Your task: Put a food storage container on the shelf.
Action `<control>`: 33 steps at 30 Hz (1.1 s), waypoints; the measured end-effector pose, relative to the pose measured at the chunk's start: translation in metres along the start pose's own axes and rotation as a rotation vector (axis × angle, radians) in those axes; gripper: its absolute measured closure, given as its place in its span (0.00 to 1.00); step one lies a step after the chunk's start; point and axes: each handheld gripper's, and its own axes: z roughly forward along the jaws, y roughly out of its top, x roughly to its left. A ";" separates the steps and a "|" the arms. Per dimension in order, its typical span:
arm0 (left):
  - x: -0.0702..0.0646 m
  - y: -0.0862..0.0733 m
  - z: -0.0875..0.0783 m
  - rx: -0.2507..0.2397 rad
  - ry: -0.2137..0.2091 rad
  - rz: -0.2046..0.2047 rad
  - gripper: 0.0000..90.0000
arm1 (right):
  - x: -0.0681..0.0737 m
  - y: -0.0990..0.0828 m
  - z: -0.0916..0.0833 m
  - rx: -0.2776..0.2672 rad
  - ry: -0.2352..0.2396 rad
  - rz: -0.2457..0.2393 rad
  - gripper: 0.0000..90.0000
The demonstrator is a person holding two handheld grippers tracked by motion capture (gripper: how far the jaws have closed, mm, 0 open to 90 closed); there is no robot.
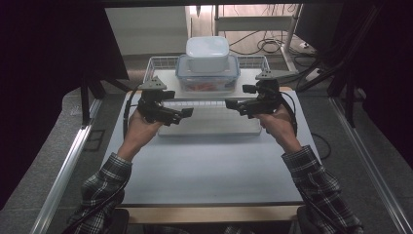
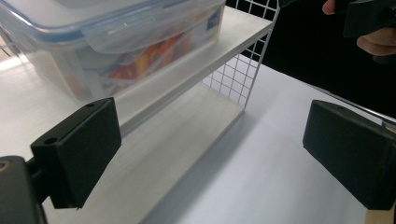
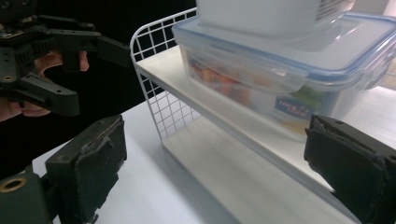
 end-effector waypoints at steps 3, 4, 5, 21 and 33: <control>-0.002 -0.004 0.000 0.002 0.000 0.002 0.05 | 0.003 -0.003 0.000 0.009 0.007 -0.011 0.07; -0.003 -0.006 0.000 0.004 0.000 0.004 0.05 | 0.004 -0.005 -0.001 0.013 0.003 -0.017 0.07; -0.004 -0.008 0.001 0.006 -0.004 0.003 0.06 | 0.005 -0.006 -0.001 0.012 0.001 -0.018 0.07; -0.015 -0.042 0.002 0.017 -0.013 0.008 0.05 | 0.011 -0.036 -0.004 0.038 -0.015 -0.022 0.00; -0.023 -0.070 0.007 0.042 0.012 0.008 0.05 | 0.016 -0.056 -0.002 0.067 -0.037 -0.038 0.00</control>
